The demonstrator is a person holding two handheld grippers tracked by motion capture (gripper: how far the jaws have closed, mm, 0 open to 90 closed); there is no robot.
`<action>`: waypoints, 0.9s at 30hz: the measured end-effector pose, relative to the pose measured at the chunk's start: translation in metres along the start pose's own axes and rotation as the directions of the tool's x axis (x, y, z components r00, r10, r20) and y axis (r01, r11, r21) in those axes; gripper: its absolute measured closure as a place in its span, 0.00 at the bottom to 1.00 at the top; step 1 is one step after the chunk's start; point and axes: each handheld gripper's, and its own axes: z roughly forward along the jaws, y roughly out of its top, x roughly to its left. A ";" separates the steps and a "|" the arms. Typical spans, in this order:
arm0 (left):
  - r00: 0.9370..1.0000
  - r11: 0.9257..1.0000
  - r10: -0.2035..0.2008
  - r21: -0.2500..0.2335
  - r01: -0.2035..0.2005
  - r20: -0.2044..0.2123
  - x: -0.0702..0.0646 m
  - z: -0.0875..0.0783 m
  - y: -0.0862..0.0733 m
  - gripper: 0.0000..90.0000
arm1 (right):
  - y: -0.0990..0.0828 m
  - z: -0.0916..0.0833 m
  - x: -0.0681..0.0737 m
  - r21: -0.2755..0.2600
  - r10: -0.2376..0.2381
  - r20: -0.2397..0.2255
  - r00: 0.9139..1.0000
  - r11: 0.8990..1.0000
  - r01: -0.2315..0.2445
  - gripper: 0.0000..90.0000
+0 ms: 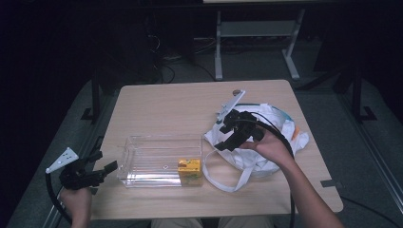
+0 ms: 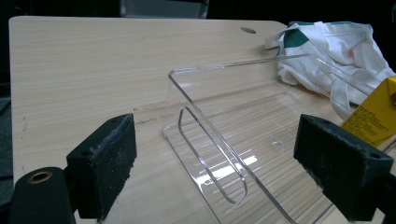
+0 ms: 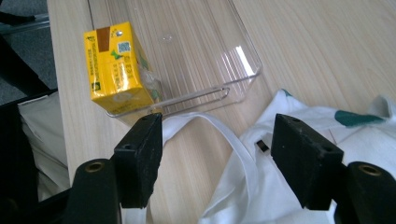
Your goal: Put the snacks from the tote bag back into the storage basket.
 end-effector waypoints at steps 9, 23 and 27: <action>1.000 1.000 0.002 0.001 -0.002 0.000 -0.001 0.001 0.000 0.14 | -0.018 -0.004 -0.003 -0.014 0.026 0.012 1.000 1.000 -0.025 0.36; 1.000 1.000 0.005 0.000 -0.005 -0.002 -0.001 0.001 0.000 0.14 | -0.049 -0.011 -0.004 -0.022 0.085 0.038 0.996 0.996 -0.084 0.36; 1.000 1.000 0.000 0.001 0.000 -0.003 -0.002 0.000 0.000 0.14 | -0.058 -0.011 -0.004 -0.024 0.099 0.044 0.994 0.995 -0.098 0.36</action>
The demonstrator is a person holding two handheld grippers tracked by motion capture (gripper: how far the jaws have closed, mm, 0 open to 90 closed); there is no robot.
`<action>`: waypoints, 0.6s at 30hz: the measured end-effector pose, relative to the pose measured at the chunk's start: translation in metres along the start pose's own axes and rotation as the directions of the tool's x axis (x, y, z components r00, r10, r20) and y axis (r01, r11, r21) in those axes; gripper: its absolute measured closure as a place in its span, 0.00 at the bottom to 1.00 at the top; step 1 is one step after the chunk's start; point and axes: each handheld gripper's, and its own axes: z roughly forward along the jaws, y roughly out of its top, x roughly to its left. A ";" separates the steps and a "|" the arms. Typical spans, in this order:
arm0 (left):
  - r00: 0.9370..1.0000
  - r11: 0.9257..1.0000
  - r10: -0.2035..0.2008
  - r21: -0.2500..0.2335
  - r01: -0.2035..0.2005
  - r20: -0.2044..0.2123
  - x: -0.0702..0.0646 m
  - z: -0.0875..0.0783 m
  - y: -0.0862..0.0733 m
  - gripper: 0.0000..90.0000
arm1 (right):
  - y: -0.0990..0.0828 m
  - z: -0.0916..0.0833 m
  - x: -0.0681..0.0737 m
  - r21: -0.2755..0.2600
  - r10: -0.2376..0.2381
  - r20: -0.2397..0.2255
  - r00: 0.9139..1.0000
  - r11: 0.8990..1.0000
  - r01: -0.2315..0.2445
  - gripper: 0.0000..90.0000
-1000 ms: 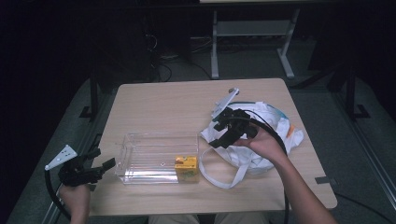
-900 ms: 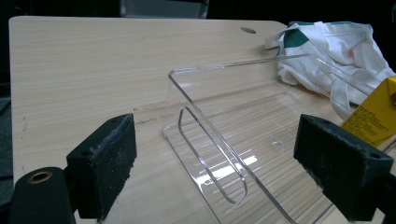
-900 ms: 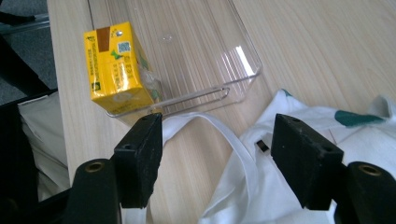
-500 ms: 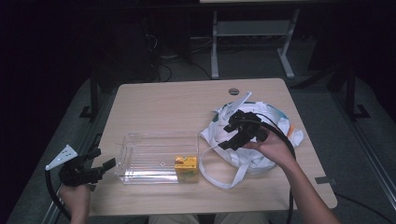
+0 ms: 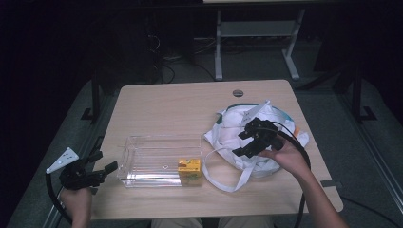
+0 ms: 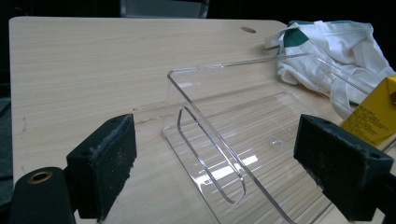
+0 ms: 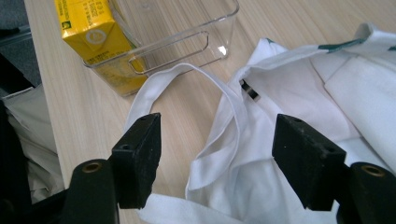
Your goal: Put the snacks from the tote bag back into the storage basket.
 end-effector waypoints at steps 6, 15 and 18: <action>1.000 1.000 0.000 0.000 0.000 0.000 0.000 0.000 0.000 0.14 | -0.013 0.000 0.001 0.000 0.026 0.000 1.000 1.000 -0.026 0.36; 1.000 1.000 -0.005 0.000 0.005 0.008 0.001 0.000 0.001 0.14 | -0.032 -0.002 -0.001 -0.006 0.071 0.014 0.997 0.997 -0.071 0.35; 1.000 1.000 -0.005 0.001 0.005 0.006 0.000 0.000 0.000 0.14 | -0.038 -0.003 -0.001 -0.010 0.088 0.018 0.996 0.996 -0.087 0.35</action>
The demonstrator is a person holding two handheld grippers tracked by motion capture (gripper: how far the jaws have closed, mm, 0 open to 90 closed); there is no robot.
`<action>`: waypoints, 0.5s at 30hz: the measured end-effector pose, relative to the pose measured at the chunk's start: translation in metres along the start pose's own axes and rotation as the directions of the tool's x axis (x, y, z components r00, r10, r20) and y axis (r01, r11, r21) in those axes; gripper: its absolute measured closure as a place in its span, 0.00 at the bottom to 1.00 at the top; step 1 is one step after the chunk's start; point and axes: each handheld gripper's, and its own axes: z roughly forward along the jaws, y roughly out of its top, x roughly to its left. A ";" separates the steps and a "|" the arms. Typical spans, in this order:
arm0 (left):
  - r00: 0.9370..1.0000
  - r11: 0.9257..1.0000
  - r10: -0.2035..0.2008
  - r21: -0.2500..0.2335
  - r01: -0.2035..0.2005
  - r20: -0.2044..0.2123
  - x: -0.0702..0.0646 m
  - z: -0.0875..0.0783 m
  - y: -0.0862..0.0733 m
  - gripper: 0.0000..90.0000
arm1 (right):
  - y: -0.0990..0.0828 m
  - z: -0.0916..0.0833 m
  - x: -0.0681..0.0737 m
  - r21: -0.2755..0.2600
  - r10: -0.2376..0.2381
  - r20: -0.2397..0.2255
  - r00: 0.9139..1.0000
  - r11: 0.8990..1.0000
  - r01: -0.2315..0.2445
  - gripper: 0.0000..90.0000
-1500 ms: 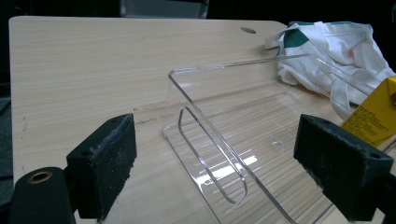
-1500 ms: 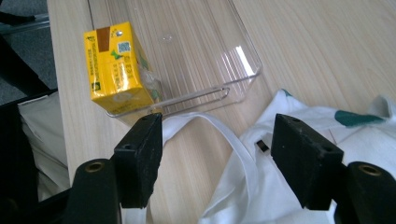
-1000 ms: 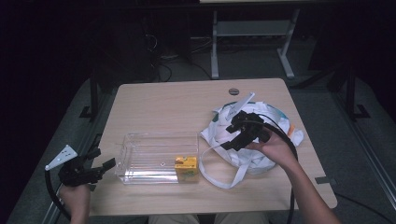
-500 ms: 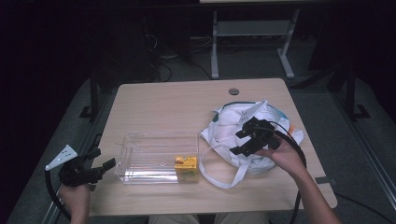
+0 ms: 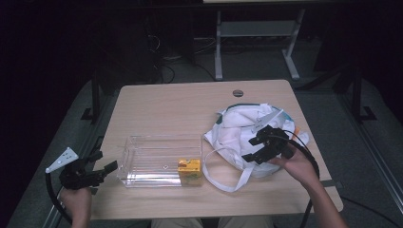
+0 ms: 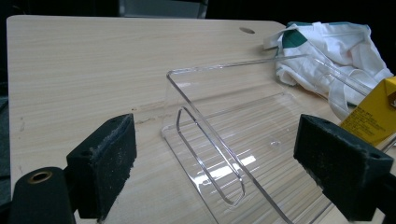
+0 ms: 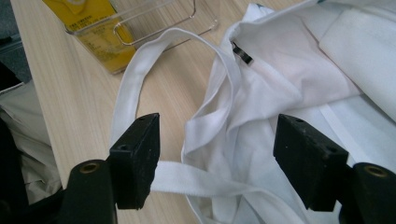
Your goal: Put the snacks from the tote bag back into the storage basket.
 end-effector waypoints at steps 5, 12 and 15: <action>1.000 1.000 0.000 0.005 0.000 0.011 -0.001 0.001 0.001 0.14 | -0.011 -0.005 0.000 -0.009 0.028 0.007 1.000 1.000 -0.028 0.34; 1.000 1.000 0.019 0.023 -0.019 0.005 -0.004 0.003 0.001 0.14 | -0.030 -0.010 -0.001 -0.050 0.070 0.007 0.997 0.996 -0.070 0.34; 1.000 1.000 0.014 0.017 -0.014 0.006 -0.004 0.003 0.001 0.14 | -0.039 -0.010 -0.002 -0.054 0.077 0.016 0.997 0.996 -0.076 0.33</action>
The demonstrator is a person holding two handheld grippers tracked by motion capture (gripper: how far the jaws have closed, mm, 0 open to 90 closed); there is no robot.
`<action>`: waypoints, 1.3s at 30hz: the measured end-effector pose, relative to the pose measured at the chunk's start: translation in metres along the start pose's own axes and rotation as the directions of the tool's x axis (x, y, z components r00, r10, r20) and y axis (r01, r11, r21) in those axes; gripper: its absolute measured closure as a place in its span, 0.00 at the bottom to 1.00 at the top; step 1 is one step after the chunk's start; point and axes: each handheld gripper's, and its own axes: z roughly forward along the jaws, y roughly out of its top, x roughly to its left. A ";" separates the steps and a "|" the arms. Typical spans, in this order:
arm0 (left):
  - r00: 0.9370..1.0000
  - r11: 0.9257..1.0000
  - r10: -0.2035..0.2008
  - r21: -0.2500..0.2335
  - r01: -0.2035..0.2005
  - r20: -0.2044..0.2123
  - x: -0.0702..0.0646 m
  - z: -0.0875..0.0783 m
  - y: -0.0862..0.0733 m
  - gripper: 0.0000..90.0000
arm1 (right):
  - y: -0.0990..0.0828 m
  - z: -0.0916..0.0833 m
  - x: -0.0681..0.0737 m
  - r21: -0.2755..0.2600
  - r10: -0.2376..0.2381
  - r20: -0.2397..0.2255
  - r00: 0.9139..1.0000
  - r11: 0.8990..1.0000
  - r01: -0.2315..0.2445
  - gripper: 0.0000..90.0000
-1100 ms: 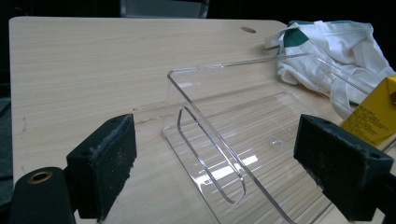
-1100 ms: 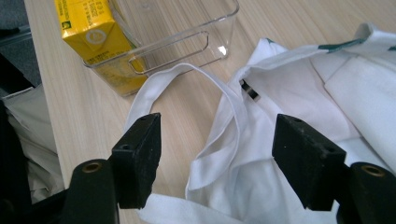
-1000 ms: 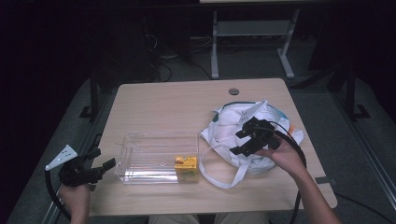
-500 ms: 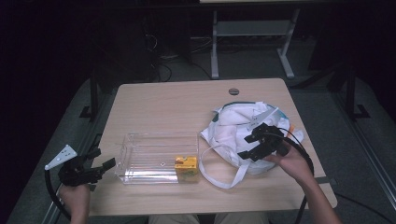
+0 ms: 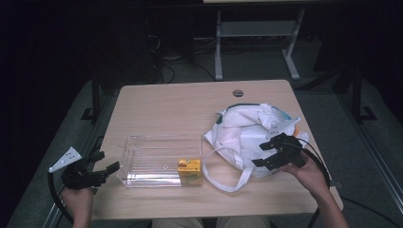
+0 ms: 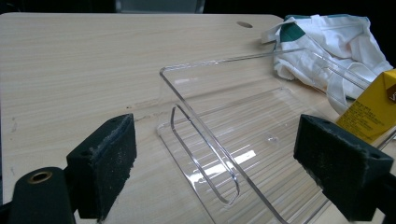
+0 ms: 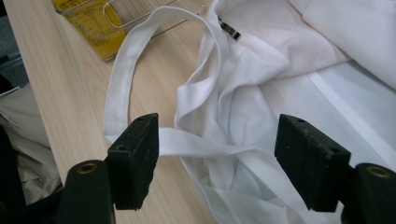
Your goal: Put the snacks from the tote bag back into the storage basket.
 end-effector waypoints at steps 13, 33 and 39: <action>1.000 0.999 0.031 0.021 -0.031 0.004 -0.002 0.001 0.000 0.14 | -0.029 -0.011 -0.001 -0.025 0.052 0.030 0.998 0.998 -0.051 0.32; 0.999 0.998 0.047 0.042 -0.047 0.006 -0.007 0.006 0.000 0.14 | -0.078 -0.012 0.009 -0.060 0.119 0.076 0.990 0.992 -0.115 0.30; 0.998 0.996 0.061 0.066 -0.062 0.013 -0.009 0.013 0.001 0.14 | -0.091 -0.016 0.014 -0.107 0.118 0.108 0.987 0.989 -0.106 0.29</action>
